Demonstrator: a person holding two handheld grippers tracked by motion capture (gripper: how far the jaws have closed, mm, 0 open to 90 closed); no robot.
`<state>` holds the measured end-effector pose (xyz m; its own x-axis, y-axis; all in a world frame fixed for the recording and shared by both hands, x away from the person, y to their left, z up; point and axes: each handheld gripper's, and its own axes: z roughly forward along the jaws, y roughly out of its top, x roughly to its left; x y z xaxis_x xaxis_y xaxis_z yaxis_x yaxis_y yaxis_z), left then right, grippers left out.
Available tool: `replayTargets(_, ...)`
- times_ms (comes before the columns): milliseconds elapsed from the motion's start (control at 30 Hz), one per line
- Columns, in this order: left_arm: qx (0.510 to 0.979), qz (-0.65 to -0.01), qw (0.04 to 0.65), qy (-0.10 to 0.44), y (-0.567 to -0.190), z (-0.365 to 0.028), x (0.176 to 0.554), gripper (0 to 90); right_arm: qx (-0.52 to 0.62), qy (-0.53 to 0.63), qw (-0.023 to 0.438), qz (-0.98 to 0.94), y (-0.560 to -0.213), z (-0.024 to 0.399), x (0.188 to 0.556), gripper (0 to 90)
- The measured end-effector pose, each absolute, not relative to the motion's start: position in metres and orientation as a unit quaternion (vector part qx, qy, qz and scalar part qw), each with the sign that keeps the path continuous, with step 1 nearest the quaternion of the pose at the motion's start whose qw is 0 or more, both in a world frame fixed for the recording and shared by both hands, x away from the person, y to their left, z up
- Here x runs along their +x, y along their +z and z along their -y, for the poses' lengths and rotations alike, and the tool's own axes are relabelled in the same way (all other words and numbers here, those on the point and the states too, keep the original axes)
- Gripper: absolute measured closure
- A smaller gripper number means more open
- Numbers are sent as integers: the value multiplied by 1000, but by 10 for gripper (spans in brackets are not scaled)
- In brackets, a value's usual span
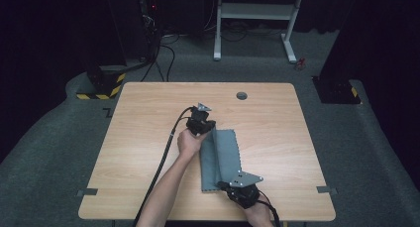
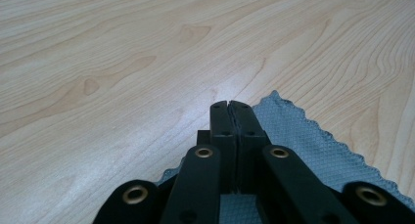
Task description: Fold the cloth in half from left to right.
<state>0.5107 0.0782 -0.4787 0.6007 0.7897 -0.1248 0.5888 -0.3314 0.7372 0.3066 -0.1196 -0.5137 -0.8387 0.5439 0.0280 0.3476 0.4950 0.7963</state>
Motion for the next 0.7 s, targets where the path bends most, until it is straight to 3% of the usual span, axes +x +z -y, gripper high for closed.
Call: replayTargets(700, 815, -421, 377, 128, -483, -48, 516, 890, 287, 430, 120, -848, -516, 145, 305, 900)
